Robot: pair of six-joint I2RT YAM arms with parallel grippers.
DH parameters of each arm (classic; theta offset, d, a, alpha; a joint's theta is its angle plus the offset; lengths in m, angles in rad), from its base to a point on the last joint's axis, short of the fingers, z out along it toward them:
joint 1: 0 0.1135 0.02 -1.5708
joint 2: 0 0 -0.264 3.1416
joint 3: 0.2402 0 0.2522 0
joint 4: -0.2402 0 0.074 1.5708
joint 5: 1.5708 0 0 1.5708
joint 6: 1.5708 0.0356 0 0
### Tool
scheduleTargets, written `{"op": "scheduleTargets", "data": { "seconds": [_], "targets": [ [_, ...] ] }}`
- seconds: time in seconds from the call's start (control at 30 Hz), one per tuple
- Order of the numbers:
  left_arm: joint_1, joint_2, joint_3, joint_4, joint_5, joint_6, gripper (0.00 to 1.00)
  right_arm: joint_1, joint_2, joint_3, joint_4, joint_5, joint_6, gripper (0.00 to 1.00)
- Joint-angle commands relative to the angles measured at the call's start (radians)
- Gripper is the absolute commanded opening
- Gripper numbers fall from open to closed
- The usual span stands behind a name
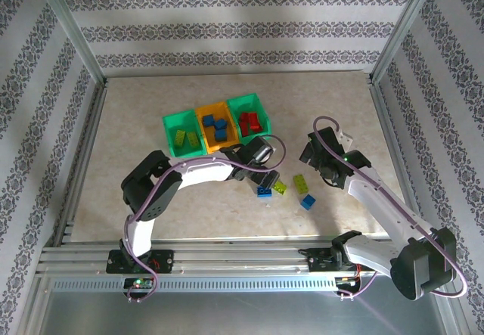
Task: Sort the legos into containers by color
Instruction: Rotate the lego at the center of the table.
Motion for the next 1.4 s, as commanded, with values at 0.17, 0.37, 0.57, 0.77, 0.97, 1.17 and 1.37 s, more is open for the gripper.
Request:
{"op": "scheduleTargets", "data": {
  "seconds": [0.17,0.37,0.57,0.77,0.97,1.17,1.37],
  "targets": [
    [-0.011,0.045,0.048,-0.062,-0.088,-0.041,0.97,-0.011,-0.023,-0.027,-0.009,0.022,0.024,0.98],
    [-0.006,0.056,0.057,-0.098,-0.121,-0.064,0.85,-0.013,-0.025,-0.038,-0.005,0.019,0.028,0.98],
    [0.003,0.029,0.016,-0.125,-0.127,-0.074,0.77,-0.014,-0.022,-0.037,-0.002,0.019,0.032,0.98],
    [0.005,-0.022,-0.054,-0.125,-0.120,-0.071,0.72,-0.015,-0.005,-0.024,0.007,0.011,0.031,0.98],
    [0.012,-0.012,-0.087,-0.090,-0.091,-0.093,0.65,-0.014,0.019,-0.008,0.010,0.001,0.028,0.98],
    [0.031,0.019,-0.070,-0.047,-0.049,-0.104,0.56,-0.014,0.026,0.000,0.012,-0.004,0.026,0.98],
    [0.041,0.054,-0.025,-0.045,-0.026,-0.094,0.42,-0.014,0.024,0.001,0.012,-0.004,0.027,0.98]
  ]
}}
